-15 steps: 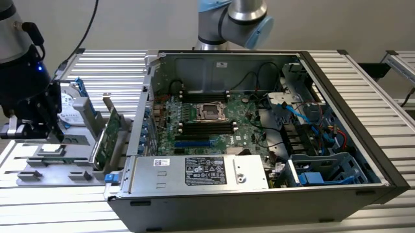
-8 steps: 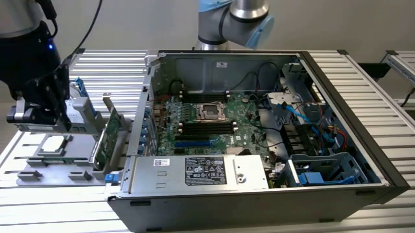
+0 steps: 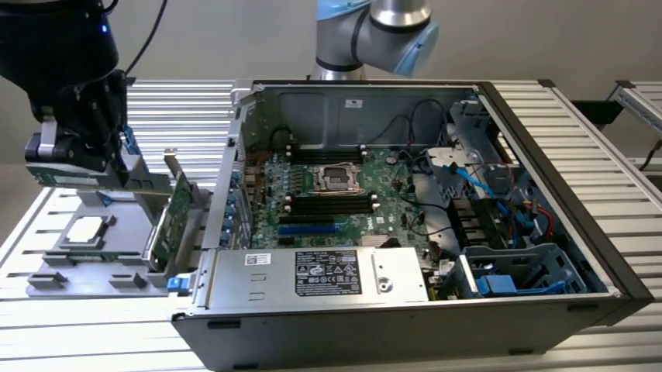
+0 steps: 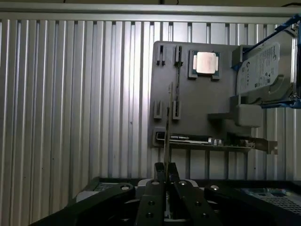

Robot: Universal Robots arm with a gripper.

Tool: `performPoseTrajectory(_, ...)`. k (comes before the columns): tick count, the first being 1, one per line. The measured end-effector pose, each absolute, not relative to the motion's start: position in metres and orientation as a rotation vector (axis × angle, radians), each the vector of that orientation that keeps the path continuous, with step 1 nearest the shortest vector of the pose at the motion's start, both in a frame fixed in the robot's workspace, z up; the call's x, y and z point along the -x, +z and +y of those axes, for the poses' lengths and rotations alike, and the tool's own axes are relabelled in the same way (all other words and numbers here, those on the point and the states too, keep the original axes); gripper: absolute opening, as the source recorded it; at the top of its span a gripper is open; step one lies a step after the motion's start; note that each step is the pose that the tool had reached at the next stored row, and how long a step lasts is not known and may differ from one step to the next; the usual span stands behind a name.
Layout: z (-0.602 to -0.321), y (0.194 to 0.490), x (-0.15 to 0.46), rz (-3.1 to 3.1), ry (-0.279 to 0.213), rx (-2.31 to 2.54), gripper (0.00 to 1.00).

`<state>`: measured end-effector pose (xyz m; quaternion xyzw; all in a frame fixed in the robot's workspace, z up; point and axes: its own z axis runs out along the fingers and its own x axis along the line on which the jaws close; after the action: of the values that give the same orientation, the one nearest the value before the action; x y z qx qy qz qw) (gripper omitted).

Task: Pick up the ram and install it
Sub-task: 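Pick up the ram and move it above insertion slot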

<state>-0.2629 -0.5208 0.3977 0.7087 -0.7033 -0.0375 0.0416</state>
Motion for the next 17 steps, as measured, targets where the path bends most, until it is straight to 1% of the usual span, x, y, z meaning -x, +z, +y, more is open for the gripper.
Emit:
performPoseTrajectory(7,-0.521,0.421,0.232,-2.144,-0.128,-2.165,0.14)
performPoseTrajectory(17,-0.519,0.425,0.188,-2.140,-0.128,-2.167,0.14)
